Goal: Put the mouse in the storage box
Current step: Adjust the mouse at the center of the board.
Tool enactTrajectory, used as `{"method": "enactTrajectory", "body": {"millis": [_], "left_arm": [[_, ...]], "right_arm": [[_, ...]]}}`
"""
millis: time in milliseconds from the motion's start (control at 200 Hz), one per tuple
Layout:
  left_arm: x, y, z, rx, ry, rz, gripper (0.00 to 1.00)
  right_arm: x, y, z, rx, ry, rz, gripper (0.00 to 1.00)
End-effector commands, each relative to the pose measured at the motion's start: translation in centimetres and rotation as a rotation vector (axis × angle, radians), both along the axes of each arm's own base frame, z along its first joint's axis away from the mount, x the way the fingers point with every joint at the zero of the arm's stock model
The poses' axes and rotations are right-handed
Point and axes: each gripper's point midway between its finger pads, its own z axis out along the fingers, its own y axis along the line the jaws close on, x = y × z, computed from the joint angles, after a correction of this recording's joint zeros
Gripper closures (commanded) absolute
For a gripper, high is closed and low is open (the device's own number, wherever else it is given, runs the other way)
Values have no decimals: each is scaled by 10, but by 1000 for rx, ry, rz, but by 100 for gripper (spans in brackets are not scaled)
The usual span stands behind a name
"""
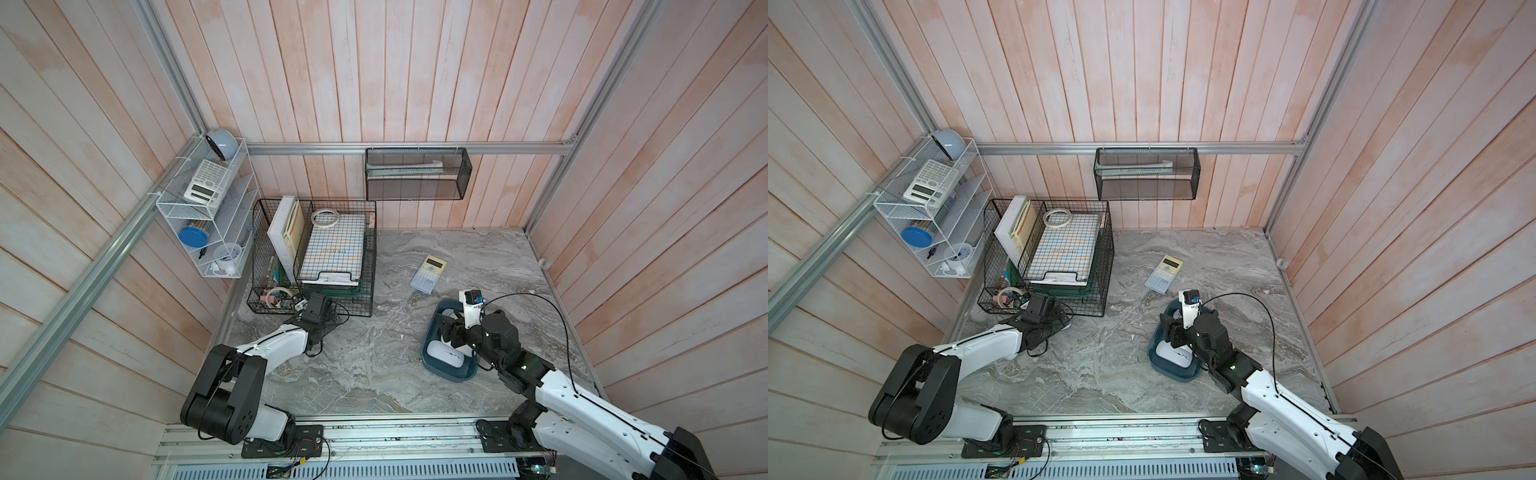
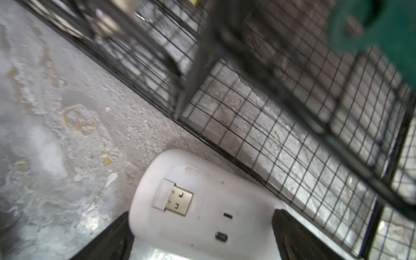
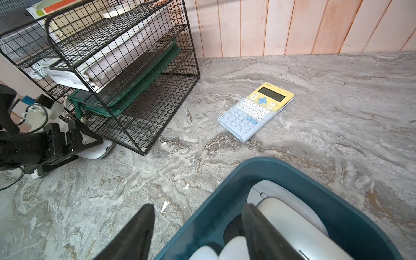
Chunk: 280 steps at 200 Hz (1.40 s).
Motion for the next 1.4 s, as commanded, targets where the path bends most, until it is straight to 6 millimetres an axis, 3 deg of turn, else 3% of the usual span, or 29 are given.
{"method": "enactTrajectory", "body": {"millis": [0, 165, 470, 725, 925, 1190, 1315, 1395], "left_arm": [[6, 19, 15, 28, -99, 114, 0], [5, 29, 19, 47, -124, 185, 0], [9, 21, -8, 66, -9, 150, 0], [-21, 11, -17, 7, 73, 88, 0], [-47, 4, -22, -4, 143, 14, 6], [-65, 8, -12, 15, 168, -18, 8], [-54, 18, 11, 84, 110, -23, 8], [-41, 13, 22, 97, 99, -70, 6]], "right_arm": [[-1, 2, 0, 12, -7, 11, 32], [-1, 2, -4, 9, 0, 12, 32], [-2, 3, -4, 11, 1, 19, 32], [-3, 3, -1, 18, -2, 24, 32], [-5, 2, 2, 25, -10, 25, 32], [-5, 1, 0, 22, -7, 22, 32], [-5, 2, 1, 27, -10, 22, 32], [-5, 2, 0, 19, -4, 22, 32]]}}
